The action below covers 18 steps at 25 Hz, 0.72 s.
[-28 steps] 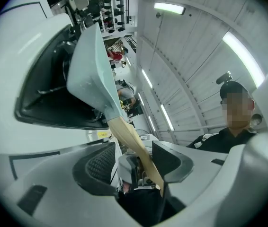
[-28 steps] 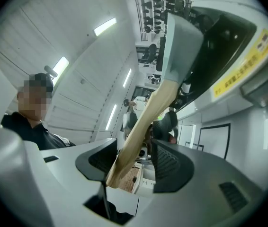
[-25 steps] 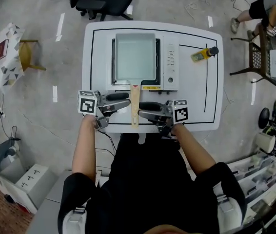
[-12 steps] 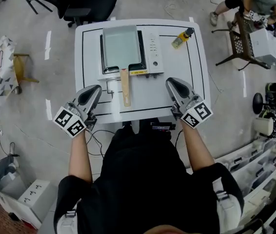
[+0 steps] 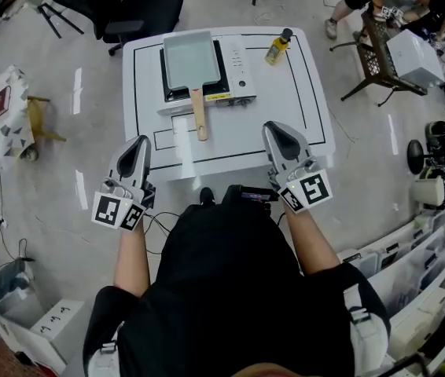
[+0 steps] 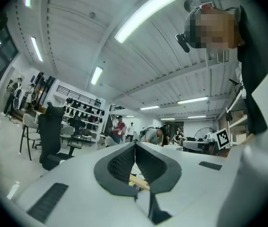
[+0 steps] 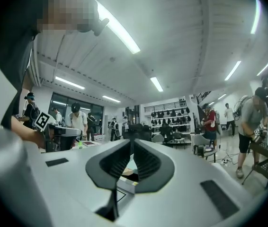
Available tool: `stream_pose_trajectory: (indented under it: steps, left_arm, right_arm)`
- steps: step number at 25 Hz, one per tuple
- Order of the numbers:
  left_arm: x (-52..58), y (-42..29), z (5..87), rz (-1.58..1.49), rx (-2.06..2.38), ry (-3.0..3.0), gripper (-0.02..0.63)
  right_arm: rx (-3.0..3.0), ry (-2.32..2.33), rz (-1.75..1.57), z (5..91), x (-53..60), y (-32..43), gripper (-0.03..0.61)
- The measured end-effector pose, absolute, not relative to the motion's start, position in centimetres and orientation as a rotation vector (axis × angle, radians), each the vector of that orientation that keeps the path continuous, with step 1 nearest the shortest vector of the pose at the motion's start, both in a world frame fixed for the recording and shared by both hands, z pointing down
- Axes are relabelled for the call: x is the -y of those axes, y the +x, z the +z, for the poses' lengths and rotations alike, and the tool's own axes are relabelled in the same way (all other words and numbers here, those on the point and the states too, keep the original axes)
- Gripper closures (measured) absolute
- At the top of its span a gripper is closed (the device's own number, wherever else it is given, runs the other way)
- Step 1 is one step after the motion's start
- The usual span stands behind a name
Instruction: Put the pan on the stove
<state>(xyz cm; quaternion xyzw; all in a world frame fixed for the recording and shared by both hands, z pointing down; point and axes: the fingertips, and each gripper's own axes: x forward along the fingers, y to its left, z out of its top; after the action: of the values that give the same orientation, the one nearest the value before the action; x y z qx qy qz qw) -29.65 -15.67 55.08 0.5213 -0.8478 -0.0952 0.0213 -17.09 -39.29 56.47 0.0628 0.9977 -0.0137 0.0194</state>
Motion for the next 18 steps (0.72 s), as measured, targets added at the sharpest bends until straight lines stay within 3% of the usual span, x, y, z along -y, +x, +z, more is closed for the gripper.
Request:
stream_pose_trajectory:
  steps: [18]
  left_arm:
    - [13.0, -15.4, 58.5, -0.200, 2.684, 1.409, 0.594]
  right_arm:
    - [-3.156, 0.183, -0.122, 61.7, 38.1, -2.4, 0.549]
